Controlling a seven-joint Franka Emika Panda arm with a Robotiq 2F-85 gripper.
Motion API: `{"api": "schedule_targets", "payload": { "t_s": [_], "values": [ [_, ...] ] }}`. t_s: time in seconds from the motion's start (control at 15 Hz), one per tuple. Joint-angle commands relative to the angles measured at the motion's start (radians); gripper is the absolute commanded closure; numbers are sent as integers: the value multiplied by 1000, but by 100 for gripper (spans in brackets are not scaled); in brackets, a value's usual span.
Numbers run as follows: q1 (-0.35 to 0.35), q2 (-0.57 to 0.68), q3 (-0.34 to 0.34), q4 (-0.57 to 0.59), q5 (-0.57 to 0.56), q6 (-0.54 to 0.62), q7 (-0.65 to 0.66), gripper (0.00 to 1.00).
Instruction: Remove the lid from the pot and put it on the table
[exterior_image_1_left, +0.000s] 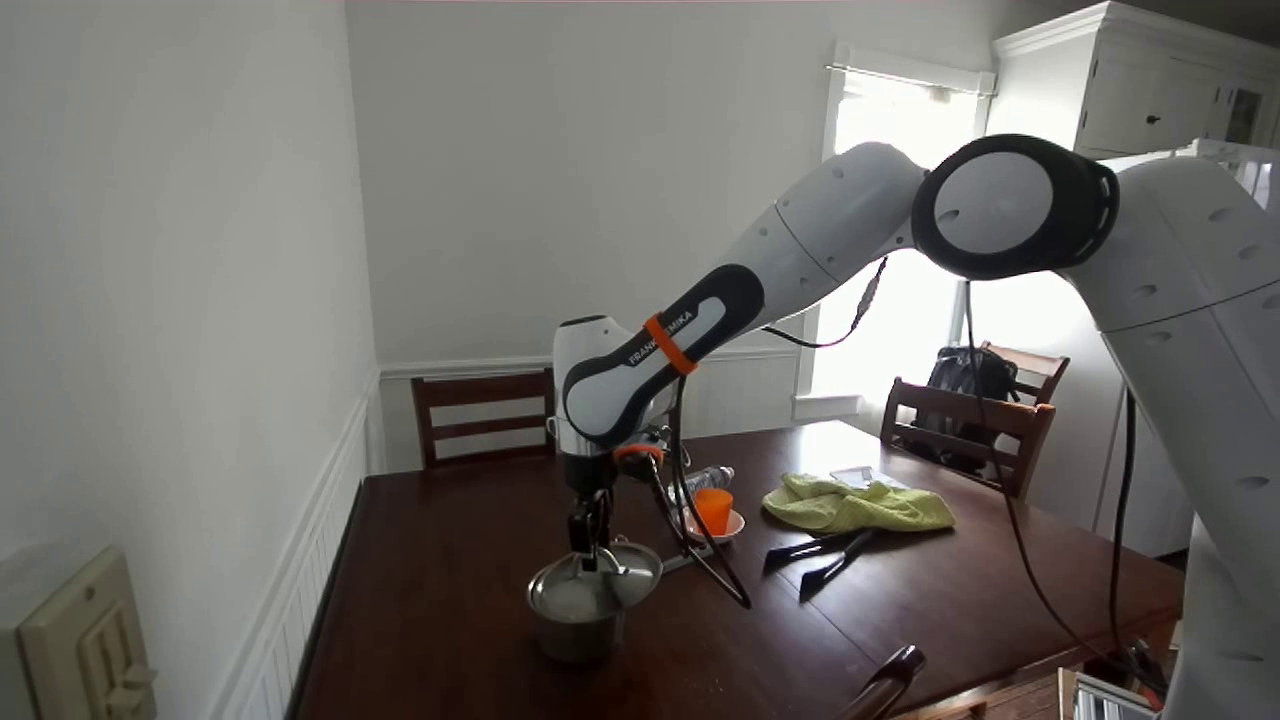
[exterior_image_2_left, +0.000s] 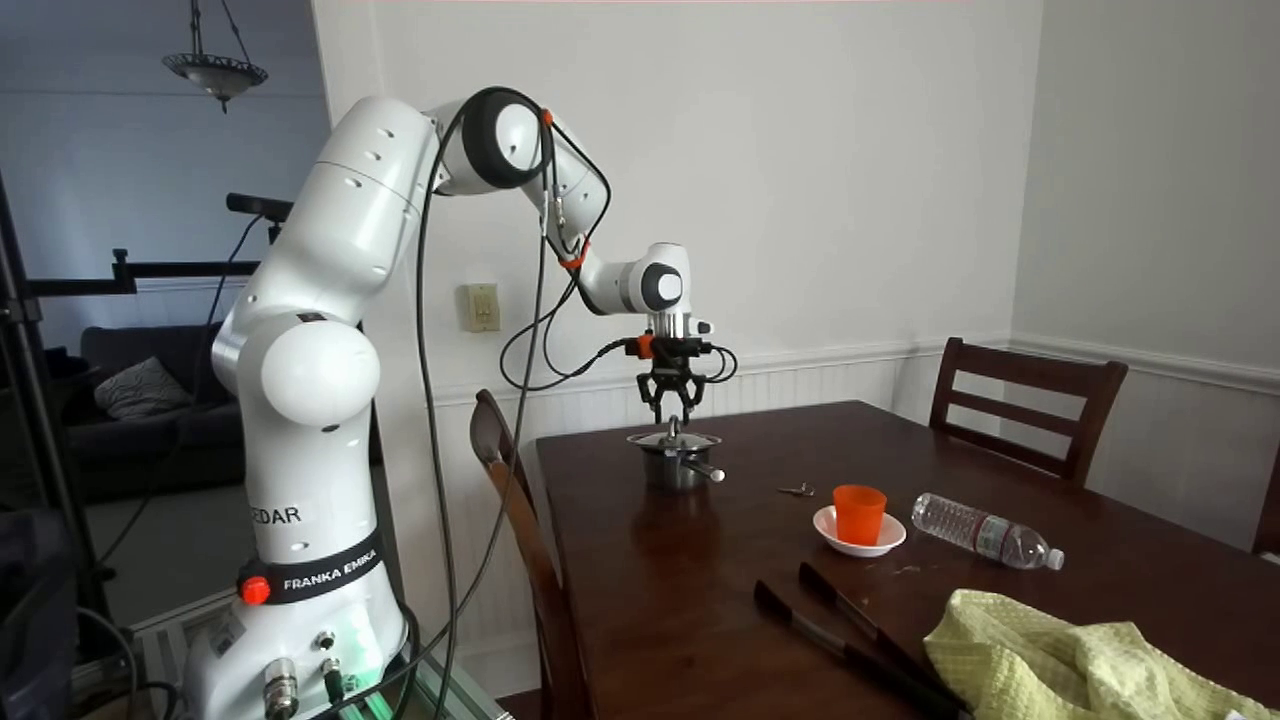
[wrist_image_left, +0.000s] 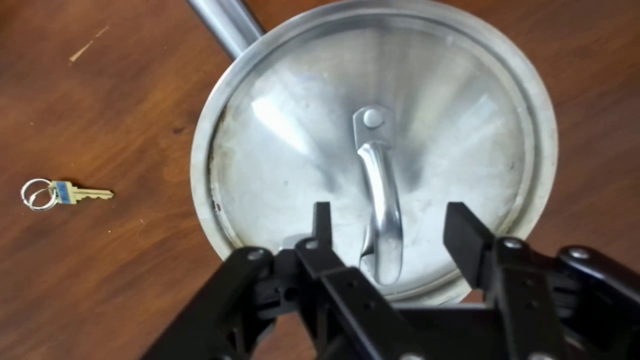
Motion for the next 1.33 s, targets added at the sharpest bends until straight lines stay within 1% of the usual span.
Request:
{"api": "schedule_targets", "payload": {
  "t_s": [0.0,0.13,0.27,0.33,0.4,0.47,0.67,0.8,0.93,1.13,1.27],
  "values": [
    [-21,3,16,-2,35,5,-58,70],
    [-24,2,20,-3,39,0,-83,84],
    [-26,-6,25,-7,44,-12,-103,97],
    [-26,-22,29,-17,46,-29,-115,100],
    [-30,-45,37,-34,56,-36,-133,100],
    [-31,-95,43,-73,60,-35,-143,96],
    [-41,-245,39,-197,73,15,-133,96],
    [-39,-337,9,-281,76,49,-69,96],
    [-52,-432,-20,-374,99,59,-3,96],
    [-76,-564,-73,-522,130,50,61,96],
    [-98,-631,-117,-624,137,65,96,96]
  ]
}}
